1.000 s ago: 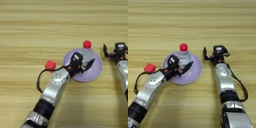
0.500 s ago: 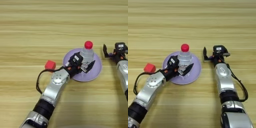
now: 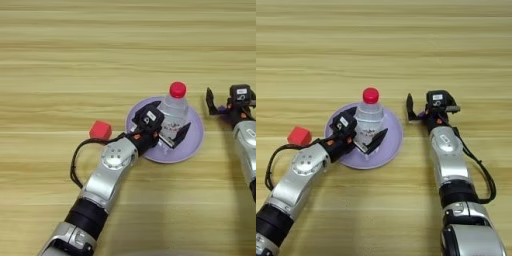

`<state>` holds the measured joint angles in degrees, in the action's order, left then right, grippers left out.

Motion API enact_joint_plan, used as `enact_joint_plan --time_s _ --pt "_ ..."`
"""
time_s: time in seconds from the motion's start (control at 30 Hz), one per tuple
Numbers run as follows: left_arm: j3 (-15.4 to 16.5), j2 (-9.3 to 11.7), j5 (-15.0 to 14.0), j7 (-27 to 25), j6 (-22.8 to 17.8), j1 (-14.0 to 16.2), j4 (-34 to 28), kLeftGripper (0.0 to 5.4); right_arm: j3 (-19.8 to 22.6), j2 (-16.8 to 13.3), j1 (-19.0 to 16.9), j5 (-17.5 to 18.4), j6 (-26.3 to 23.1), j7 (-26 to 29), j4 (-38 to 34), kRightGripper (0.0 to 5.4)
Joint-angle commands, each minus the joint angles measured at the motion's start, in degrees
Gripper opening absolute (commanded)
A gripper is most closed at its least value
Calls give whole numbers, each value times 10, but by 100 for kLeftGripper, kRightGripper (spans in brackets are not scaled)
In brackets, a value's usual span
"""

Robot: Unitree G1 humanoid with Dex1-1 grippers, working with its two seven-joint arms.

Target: Move the objects on the table

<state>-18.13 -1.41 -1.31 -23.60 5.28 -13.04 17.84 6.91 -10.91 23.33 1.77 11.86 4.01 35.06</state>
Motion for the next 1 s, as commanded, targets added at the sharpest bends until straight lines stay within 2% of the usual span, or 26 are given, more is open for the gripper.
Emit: enact_joint_plan --time_s 0.03,1.0 --pt "2 3 9 3 -2 -3 -5 538 0 1 -3 -1 -8 -3 -8 540" --pt "-13 0 -4 -10 -37 15 -101 538 0 0 -2 -1 -7 -2 -6 540"
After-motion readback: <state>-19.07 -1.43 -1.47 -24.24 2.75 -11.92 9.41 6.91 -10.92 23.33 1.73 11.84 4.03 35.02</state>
